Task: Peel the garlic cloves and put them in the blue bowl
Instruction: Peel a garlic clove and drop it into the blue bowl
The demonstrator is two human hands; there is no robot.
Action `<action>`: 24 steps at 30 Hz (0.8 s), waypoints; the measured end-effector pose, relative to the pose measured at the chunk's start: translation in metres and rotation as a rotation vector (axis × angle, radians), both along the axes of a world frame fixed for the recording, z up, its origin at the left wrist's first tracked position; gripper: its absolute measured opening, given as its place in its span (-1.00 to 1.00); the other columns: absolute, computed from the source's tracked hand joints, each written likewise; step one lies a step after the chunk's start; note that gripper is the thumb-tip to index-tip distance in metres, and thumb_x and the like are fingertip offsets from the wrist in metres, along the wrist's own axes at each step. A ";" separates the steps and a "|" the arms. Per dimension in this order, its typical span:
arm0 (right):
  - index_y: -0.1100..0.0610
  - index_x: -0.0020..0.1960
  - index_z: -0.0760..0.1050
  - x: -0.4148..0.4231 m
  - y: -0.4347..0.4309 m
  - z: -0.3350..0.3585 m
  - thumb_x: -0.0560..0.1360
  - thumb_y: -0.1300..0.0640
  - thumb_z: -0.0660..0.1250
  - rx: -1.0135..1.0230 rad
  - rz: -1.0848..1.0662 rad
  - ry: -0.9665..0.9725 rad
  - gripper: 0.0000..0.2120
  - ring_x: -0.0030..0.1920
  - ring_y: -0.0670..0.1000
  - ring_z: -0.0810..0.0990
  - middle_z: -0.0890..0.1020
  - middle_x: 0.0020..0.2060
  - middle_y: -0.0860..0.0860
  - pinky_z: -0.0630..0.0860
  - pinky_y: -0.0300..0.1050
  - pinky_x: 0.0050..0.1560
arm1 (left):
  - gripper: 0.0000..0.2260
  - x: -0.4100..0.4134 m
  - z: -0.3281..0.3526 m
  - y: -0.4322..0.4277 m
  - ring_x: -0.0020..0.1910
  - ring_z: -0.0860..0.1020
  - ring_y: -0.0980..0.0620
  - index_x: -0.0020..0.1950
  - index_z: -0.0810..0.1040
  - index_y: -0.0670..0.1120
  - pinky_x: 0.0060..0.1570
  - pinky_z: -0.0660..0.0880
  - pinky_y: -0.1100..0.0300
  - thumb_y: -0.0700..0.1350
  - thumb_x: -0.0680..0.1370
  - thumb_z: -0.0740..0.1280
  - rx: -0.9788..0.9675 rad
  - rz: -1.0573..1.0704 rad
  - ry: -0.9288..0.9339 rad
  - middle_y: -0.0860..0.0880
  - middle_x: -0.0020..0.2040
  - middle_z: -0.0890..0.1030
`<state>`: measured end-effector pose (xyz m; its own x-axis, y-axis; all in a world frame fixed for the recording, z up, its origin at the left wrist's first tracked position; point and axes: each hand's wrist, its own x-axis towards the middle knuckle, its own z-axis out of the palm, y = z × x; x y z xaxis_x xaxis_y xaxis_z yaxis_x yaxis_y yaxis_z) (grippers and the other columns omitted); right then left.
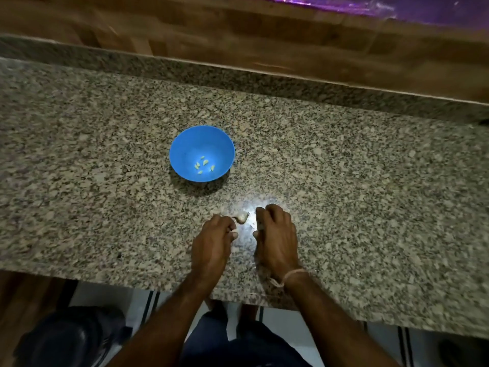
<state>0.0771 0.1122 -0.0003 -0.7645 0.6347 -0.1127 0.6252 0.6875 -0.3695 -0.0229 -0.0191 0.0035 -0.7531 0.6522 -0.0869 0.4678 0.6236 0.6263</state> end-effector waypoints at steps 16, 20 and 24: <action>-0.05 0.45 0.41 -0.023 -0.001 0.010 0.44 0.17 0.58 -0.023 -0.119 -0.033 -0.35 0.31 0.13 0.38 0.39 0.45 0.00 0.42 0.08 0.16 | -0.79 -0.132 0.058 0.050 0.09 0.56 -0.19 0.13 0.65 -0.07 -0.04 0.50 -0.07 -0.20 0.51 0.52 0.045 0.118 0.321 -0.07 0.01 0.68; -0.07 0.44 0.41 -0.024 -0.003 0.010 0.45 0.14 0.59 -0.038 -0.162 -0.017 -0.36 0.33 0.12 0.37 0.39 0.46 -0.02 0.41 0.07 0.18 | -0.83 -0.073 0.046 0.034 0.08 0.51 -0.09 0.17 0.61 -0.06 -0.03 0.46 0.01 -0.13 0.58 0.43 0.221 -0.204 0.214 -0.03 0.04 0.60; -0.07 0.45 0.42 -0.023 -0.004 0.006 0.46 0.08 0.58 -0.057 -0.176 0.037 -0.37 0.38 0.09 0.35 0.37 0.49 -0.05 0.40 0.08 0.25 | -0.71 -0.032 -0.001 0.028 0.09 0.50 -0.05 0.27 0.59 0.01 -0.08 0.50 0.04 -0.11 0.55 0.47 0.071 -0.323 0.077 0.02 0.09 0.52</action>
<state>0.0536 0.1082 0.0061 -0.6468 0.7521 -0.1264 0.7191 0.5464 -0.4293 -0.0545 0.0091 0.0023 -0.5089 0.8607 0.0165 0.6816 0.3911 0.6184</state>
